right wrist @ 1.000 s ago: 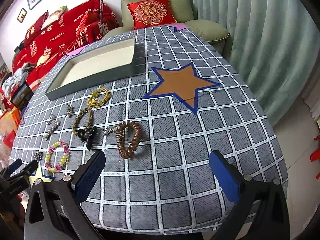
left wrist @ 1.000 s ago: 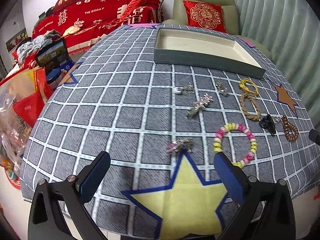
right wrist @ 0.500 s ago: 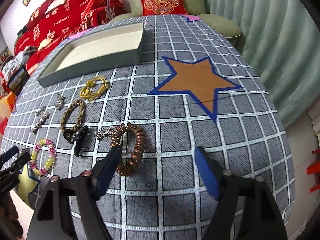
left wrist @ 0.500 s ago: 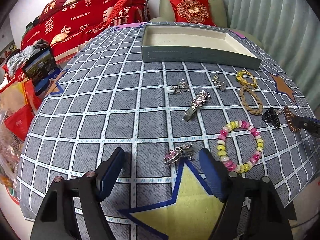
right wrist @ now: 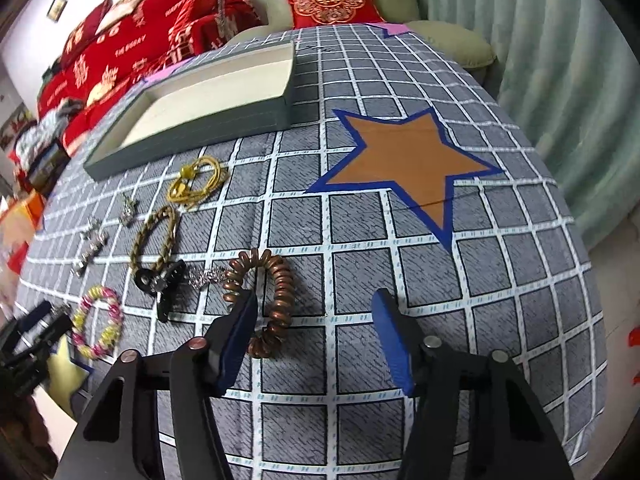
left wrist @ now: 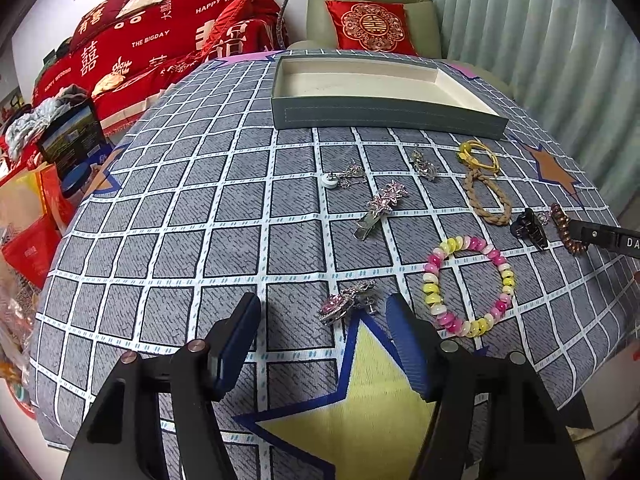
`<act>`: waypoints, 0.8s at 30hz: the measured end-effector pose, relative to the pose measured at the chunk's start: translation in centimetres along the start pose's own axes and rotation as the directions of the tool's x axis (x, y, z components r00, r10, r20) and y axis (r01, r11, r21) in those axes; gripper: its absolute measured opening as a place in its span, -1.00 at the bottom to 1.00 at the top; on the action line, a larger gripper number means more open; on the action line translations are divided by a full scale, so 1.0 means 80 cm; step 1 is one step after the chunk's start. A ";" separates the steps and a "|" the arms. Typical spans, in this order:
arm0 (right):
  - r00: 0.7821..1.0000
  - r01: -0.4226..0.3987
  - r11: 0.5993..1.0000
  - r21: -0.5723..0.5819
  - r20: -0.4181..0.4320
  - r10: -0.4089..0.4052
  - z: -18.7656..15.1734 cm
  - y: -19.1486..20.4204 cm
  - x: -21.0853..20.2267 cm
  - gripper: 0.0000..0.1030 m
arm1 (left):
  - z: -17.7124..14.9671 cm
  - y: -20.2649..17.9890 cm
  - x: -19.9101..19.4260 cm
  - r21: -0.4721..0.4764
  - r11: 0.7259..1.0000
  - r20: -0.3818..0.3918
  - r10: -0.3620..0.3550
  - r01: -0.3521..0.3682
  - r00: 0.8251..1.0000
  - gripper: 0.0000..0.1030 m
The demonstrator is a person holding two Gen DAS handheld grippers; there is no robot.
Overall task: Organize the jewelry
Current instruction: 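Grasp the silver pendant with the left tool while the right tool grasps the brown coiled bracelet, then carry the pendant and brown bracelet in both tools over the tray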
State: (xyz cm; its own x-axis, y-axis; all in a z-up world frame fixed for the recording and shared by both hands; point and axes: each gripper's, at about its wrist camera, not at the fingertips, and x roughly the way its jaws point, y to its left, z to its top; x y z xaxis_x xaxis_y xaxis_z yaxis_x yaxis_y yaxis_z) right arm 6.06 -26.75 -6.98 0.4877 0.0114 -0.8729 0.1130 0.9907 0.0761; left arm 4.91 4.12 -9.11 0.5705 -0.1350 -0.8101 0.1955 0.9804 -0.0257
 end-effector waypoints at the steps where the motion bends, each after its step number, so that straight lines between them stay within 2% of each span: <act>1: 1.000 0.010 1.000 -0.024 0.002 -0.010 -0.001 0.005 0.001 0.03 | 0.000 -0.001 -0.001 0.007 1.000 0.006 -0.003 0.003 1.000 0.23; 2: 1.000 0.024 0.999 -0.049 0.004 -0.024 -0.002 0.010 0.001 -0.02 | 0.000 -0.002 -0.001 0.011 1.000 0.007 -0.009 0.009 1.000 0.12; 5: 0.999 0.046 0.994 -0.099 0.009 -0.045 -0.005 0.020 0.001 -0.33 | 0.000 -0.006 -0.003 0.029 0.999 0.014 -0.024 0.023 1.000 -0.25; 7: 0.999 0.031 0.992 -0.122 0.007 -0.031 -0.007 0.026 -0.001 -0.75 | -0.001 -0.007 -0.004 0.031 0.999 0.016 -0.028 0.027 0.999 -0.25; 10: 1.000 0.019 0.993 -0.116 0.009 -0.018 -0.009 0.027 -0.004 -0.77 | -0.002 -0.001 -0.007 0.001 0.999 0.022 -0.048 0.048 0.999 -0.31; 11: 1.000 0.008 0.995 -0.103 0.009 -0.007 -0.011 0.026 -0.005 -0.77 | -0.002 0.003 -0.010 -0.021 0.998 0.030 -0.061 0.061 0.998 -0.56; 13: 1.000 -0.027 0.997 -0.066 0.013 0.027 -0.013 0.019 -0.011 -0.77 | -0.002 0.011 -0.012 -0.060 0.995 0.021 -0.083 0.084 0.996 -0.56; 14: 0.999 -0.035 0.998 -0.057 0.017 0.036 -0.014 0.016 -0.014 -0.77 | -0.002 0.013 -0.012 -0.070 0.993 0.018 -0.089 0.090 0.996 -0.67; 24: 0.996 -0.084 0.996 0.016 0.034 0.084 -0.011 -0.003 -0.033 -0.77 | 0.002 0.013 -0.020 -0.099 0.988 0.035 -0.119 0.122 0.992 -0.67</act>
State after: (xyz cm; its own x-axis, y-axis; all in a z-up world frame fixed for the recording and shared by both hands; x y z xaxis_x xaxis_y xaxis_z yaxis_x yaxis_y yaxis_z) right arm 4.01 -26.88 -5.15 0.5247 0.0896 -0.8465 0.0851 0.9839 0.1569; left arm 4.36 5.31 -7.72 0.5710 -0.2561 -0.7800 0.1840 0.9658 -0.1824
